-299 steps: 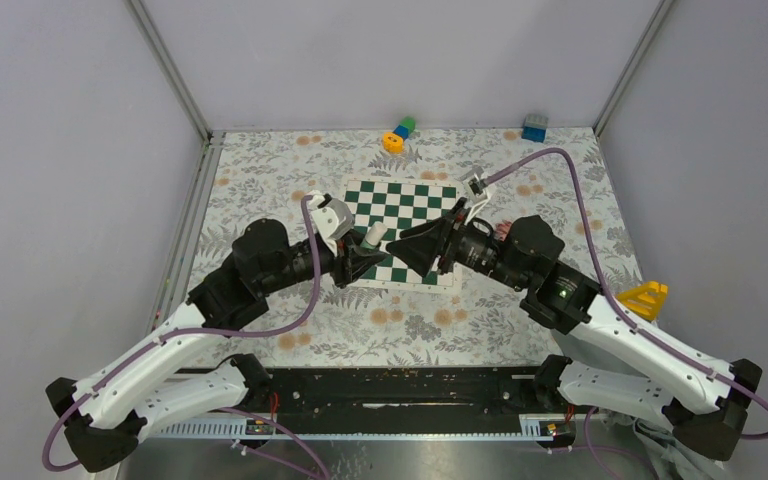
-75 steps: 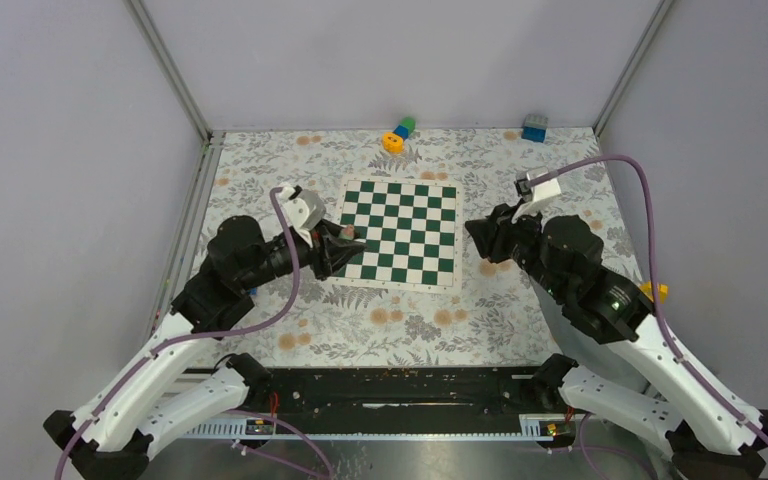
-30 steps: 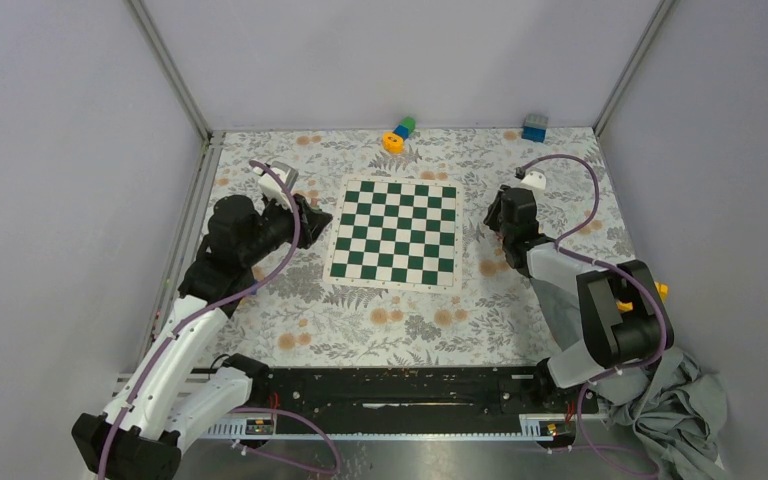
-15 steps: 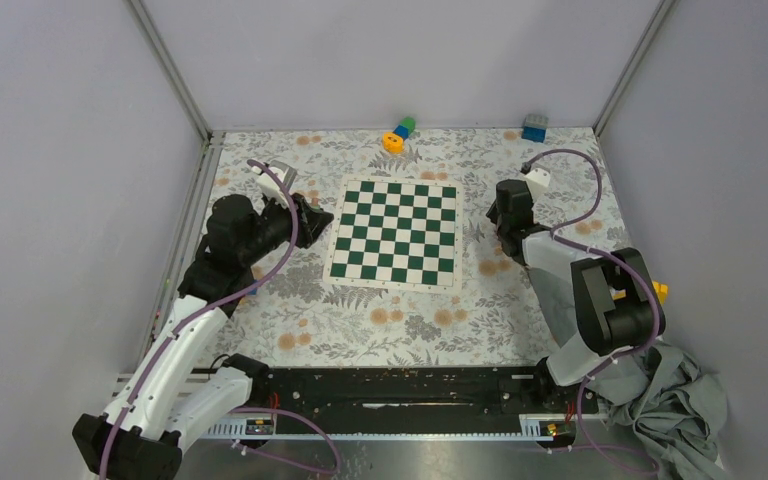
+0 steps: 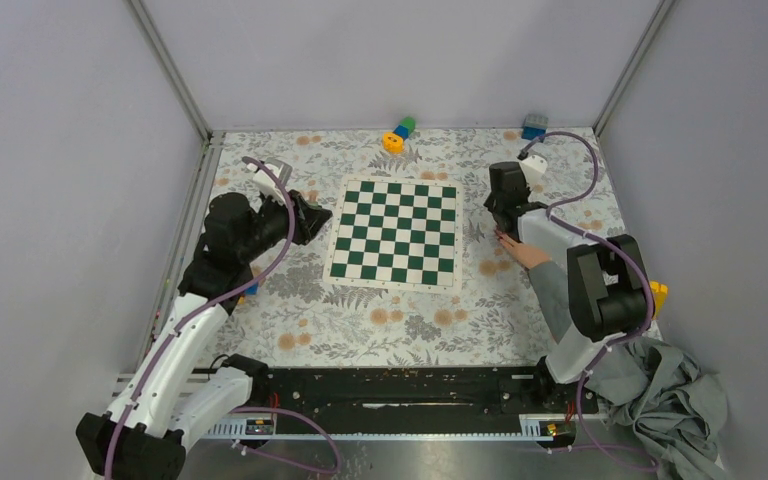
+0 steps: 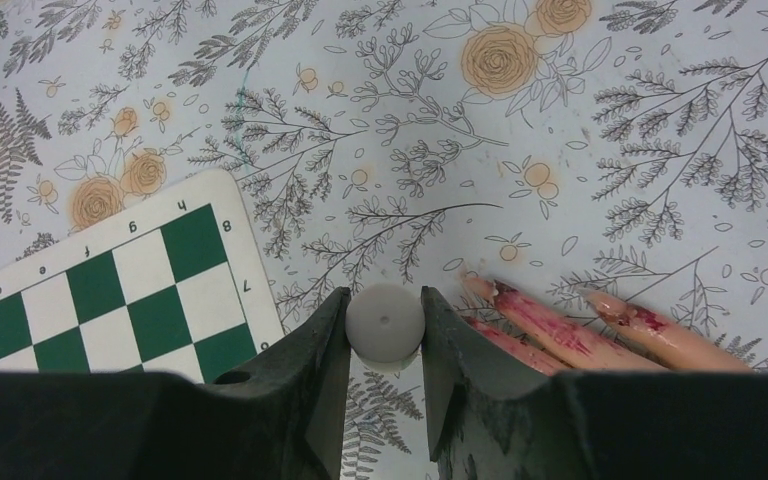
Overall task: Paint the nails
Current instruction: Paint the nail polish on the nail.
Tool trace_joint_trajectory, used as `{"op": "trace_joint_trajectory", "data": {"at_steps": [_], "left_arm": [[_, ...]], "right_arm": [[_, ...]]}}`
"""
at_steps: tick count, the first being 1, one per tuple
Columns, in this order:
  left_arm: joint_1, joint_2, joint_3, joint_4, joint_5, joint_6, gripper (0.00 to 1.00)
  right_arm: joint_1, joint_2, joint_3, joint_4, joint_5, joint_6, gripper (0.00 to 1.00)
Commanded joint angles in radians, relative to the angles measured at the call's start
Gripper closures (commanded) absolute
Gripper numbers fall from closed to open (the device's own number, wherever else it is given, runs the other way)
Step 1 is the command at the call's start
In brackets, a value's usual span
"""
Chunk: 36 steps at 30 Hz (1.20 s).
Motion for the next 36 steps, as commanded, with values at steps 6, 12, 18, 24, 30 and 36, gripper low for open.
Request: {"op": "trace_joint_trajectory", "data": {"at_steps": [6, 12, 18, 24, 30, 36], "left_arm": [[0.029, 0.009, -0.013, 0.09, 0.056, -0.035, 1.0], [0.032, 0.007, -0.016, 0.1, 0.066, -0.046, 1.0], [0.037, 0.01, -0.017, 0.11, 0.079, -0.057, 1.0], [0.042, 0.013, -0.017, 0.115, 0.085, -0.064, 1.0], [0.048, 0.016, -0.019, 0.123, 0.089, -0.069, 1.0], [0.055, 0.015, -0.027, 0.143, 0.104, -0.089, 1.0]], "right_arm": [[-0.023, 0.089, 0.134, -0.214, 0.058, 0.081, 1.0], [-0.036, 0.14, 0.215, -0.344, 0.079, 0.133, 1.0], [-0.046, 0.17, 0.256, -0.391, 0.101, 0.155, 1.0], [-0.049, 0.185, 0.278, -0.413, 0.093, 0.171, 1.0], [-0.049, 0.18, 0.272, -0.41, 0.038, 0.175, 1.0], [-0.055, 0.096, 0.145, -0.205, -0.081, 0.093, 1.0]]}}
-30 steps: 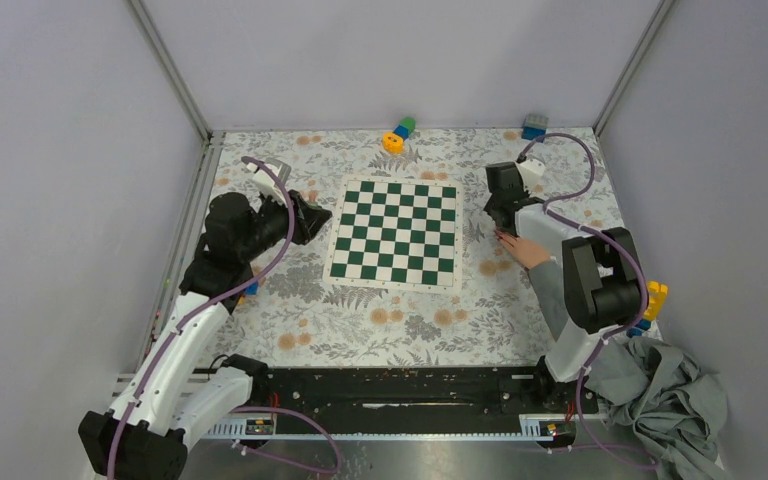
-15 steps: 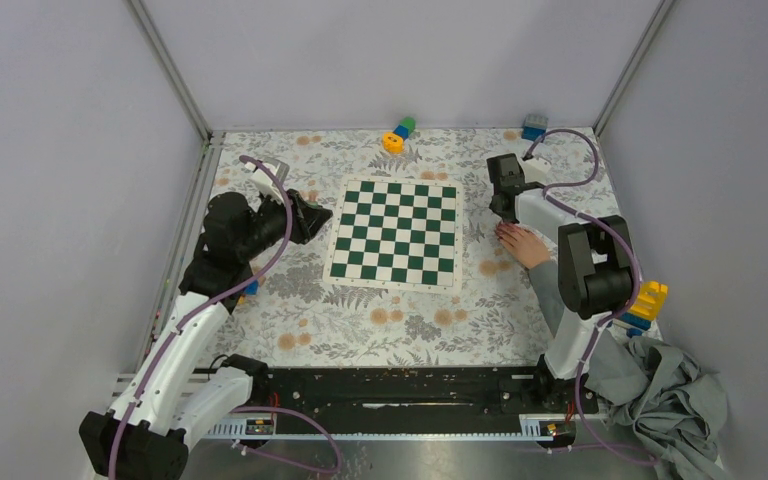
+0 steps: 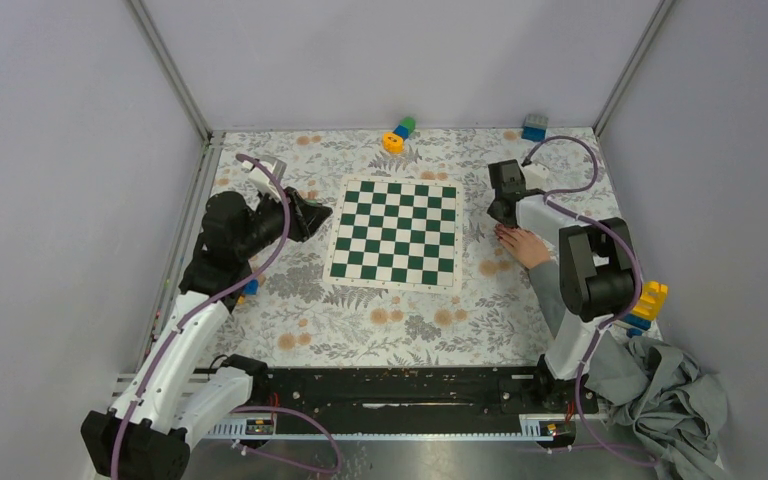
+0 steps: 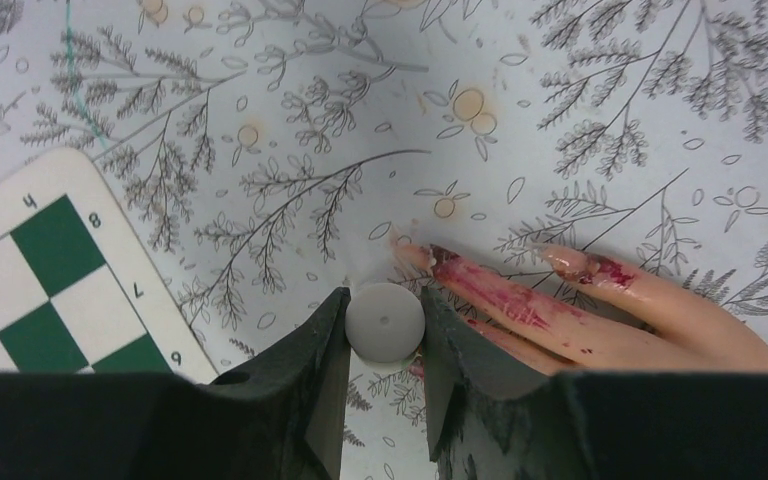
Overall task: Paint the nails
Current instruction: Paint the nail polish on the nail.
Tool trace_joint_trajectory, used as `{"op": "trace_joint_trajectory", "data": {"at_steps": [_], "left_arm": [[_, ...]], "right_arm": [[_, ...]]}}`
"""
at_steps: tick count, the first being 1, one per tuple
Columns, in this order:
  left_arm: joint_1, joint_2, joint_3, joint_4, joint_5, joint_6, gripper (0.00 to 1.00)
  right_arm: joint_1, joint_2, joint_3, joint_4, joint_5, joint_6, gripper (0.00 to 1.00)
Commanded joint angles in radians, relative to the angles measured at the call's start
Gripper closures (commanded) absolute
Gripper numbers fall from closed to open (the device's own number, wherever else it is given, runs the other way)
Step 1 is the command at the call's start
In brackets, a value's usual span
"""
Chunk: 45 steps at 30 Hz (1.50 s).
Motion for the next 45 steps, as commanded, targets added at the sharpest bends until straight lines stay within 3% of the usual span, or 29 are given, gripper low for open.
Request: {"op": "trace_joint_trajectory", "data": {"at_steps": [1, 11, 21, 29, 34, 45], "left_arm": [[0.011, -0.005, -0.014, 0.085, 0.04, -0.023, 1.0], [0.011, -0.013, -0.029, 0.107, 0.061, -0.044, 1.0], [0.011, -0.023, -0.034, 0.116, 0.073, -0.051, 1.0], [0.011, -0.032, -0.038, 0.118, 0.077, -0.051, 1.0], [0.011, -0.035, -0.039, 0.118, 0.077, -0.049, 1.0], [0.011, -0.038, -0.043, 0.122, 0.085, -0.052, 1.0]], "right_arm": [[-0.017, -0.073, -0.053, 0.132, -0.126, -0.055, 1.0], [-0.073, -0.236, -0.21, 0.371, -0.335, -0.077, 1.0], [-0.264, -0.335, -0.418, 0.502, -0.442, 0.094, 1.0], [-0.352, -0.388, -0.601, 0.691, -0.443, 0.252, 1.0], [-0.381, -0.367, -0.657, 0.824, -0.536, 0.353, 1.0], [-0.388, -0.379, -0.721, 0.911, -0.492, 0.424, 1.0]]}}
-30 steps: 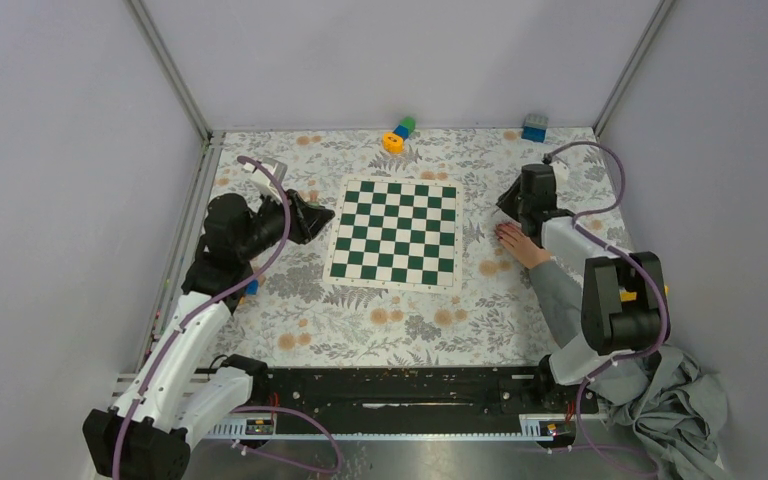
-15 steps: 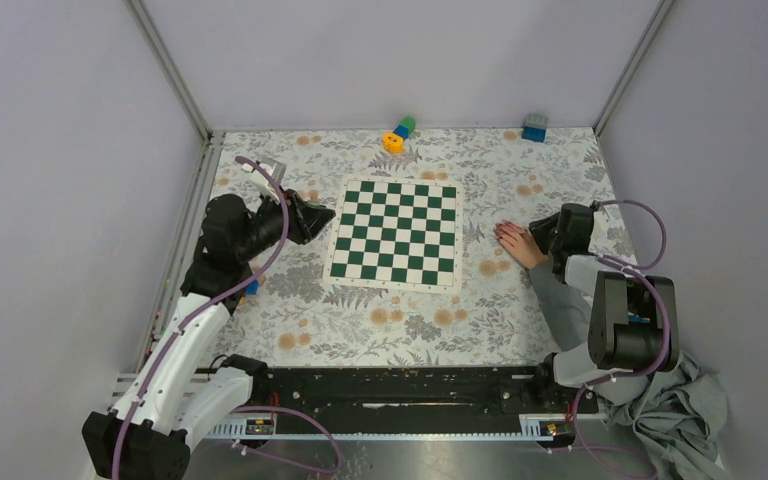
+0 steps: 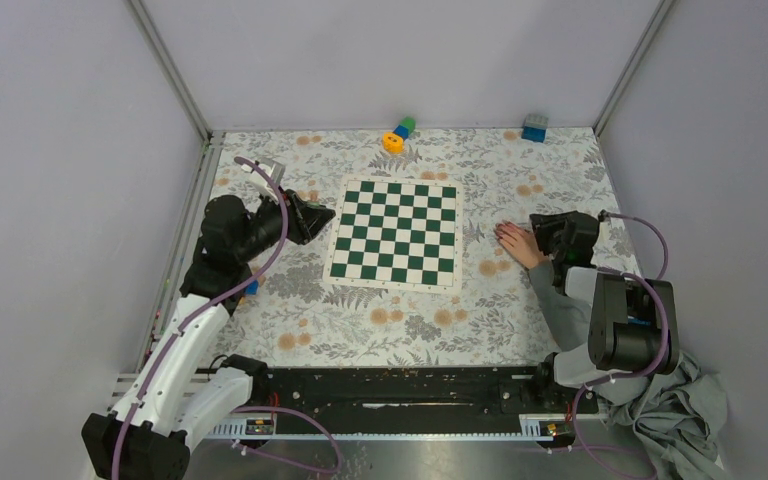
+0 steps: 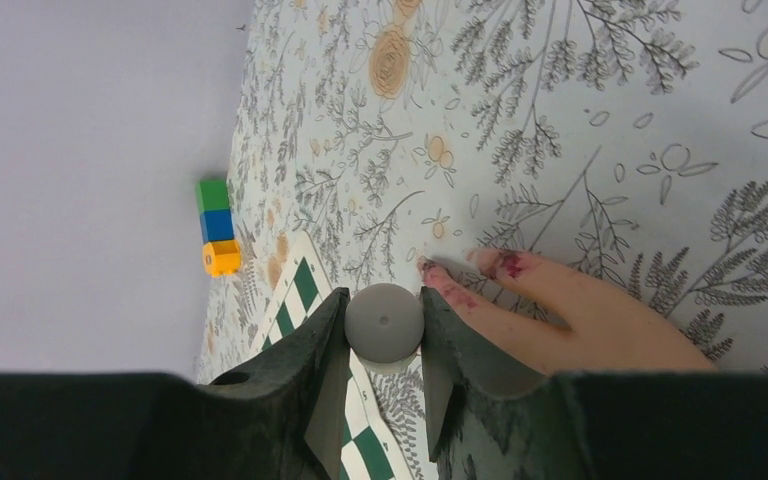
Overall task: Paint the nails
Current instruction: Paint the nail polish on the nail.
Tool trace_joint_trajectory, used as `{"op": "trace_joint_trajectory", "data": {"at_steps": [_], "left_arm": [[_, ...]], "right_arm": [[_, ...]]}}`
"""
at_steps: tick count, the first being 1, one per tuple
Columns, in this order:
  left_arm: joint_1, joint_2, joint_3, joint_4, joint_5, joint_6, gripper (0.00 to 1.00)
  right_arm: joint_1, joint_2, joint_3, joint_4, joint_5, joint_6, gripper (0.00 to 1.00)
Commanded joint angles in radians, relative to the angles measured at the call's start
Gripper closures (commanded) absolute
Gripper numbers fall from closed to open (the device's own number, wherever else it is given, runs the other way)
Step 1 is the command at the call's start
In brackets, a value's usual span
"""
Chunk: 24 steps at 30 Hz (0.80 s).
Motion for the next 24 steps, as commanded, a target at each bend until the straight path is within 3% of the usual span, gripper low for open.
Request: {"op": "trace_joint_trajectory", "data": {"at_steps": [1, 24], "left_arm": [[0.005, -0.022, -0.01, 0.068, 0.028, -0.004, 1.0], [0.003, -0.052, -0.013, 0.059, 0.021, 0.006, 1.0]], "right_arm": [[-0.012, -0.007, -0.039, 0.087, 0.028, 0.059, 1.0], [-0.018, 0.119, -0.102, 0.164, -0.127, 0.186, 1.0]]}}
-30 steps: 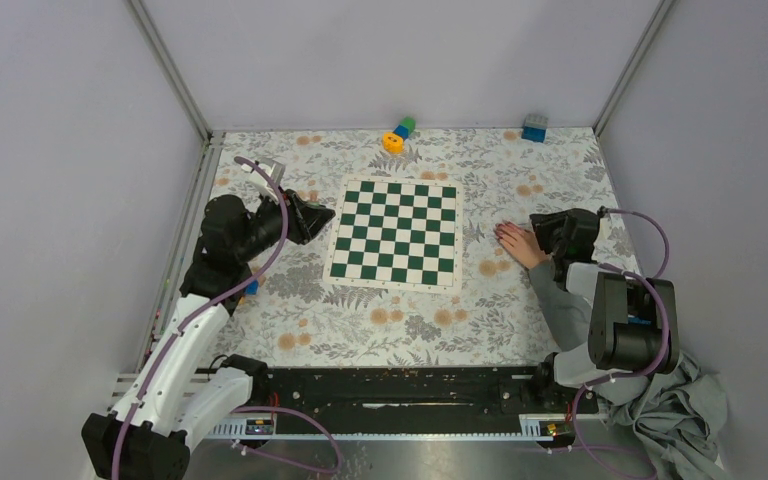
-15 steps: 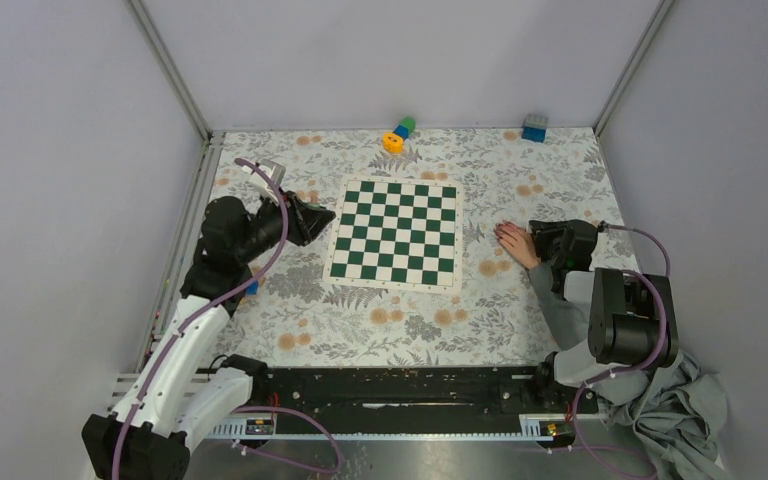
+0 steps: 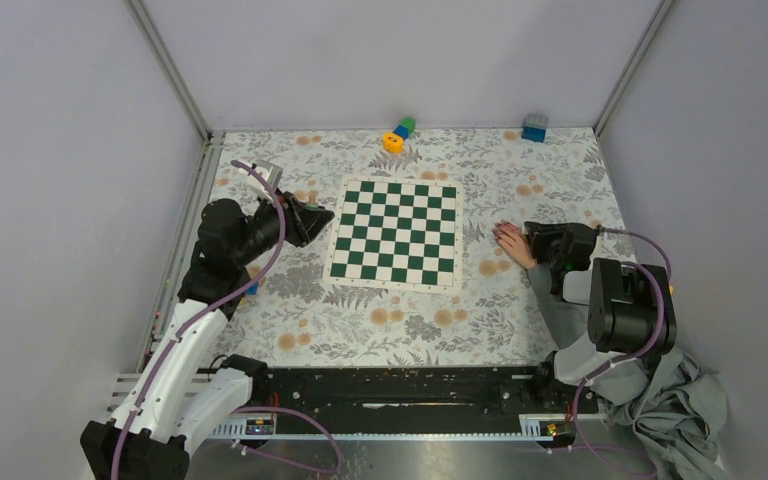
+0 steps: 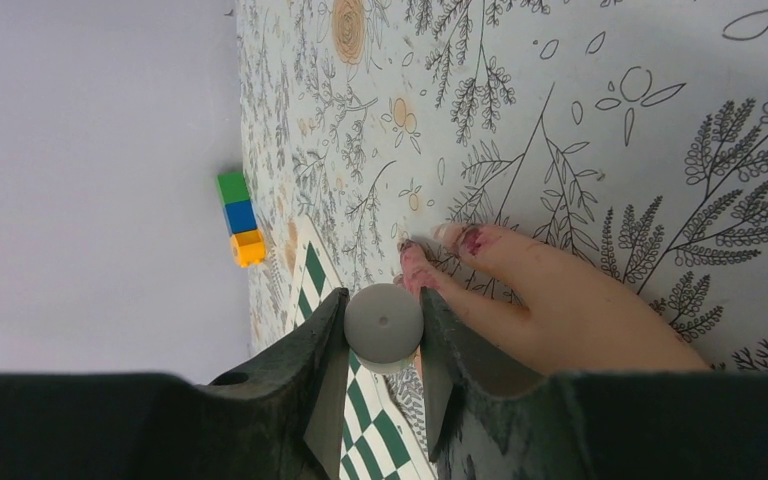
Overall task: Paint the nails
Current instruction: Paint the nail polish on the nail.
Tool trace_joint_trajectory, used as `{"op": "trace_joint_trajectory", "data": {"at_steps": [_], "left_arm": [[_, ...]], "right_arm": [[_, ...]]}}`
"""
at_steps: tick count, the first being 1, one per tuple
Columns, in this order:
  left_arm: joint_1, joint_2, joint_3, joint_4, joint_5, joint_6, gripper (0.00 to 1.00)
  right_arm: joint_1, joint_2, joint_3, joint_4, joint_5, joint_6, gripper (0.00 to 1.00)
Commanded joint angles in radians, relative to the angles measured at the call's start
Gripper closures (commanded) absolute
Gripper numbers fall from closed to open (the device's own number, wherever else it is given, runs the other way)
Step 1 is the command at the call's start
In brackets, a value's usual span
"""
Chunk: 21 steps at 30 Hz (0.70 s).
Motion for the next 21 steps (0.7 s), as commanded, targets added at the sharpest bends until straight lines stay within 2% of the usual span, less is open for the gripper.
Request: {"op": "trace_joint_trajectory", "data": {"at_steps": [1, 11, 21], "left_arm": [[0.003, -0.02, 0.0, 0.057, 0.019, 0.006, 1.0], [0.003, -0.021, 0.0, 0.059, 0.022, 0.005, 1.0], [0.002, -0.024, -0.001, 0.06, 0.023, 0.006, 1.0]], "right_arm": [[-0.002, 0.006, -0.03, 0.002, -0.053, 0.026, 1.0], [-0.001, -0.094, -0.031, -0.148, -0.085, -0.029, 1.0], [-0.002, -0.126, 0.027, -0.17, -0.134, -0.09, 1.0]]}}
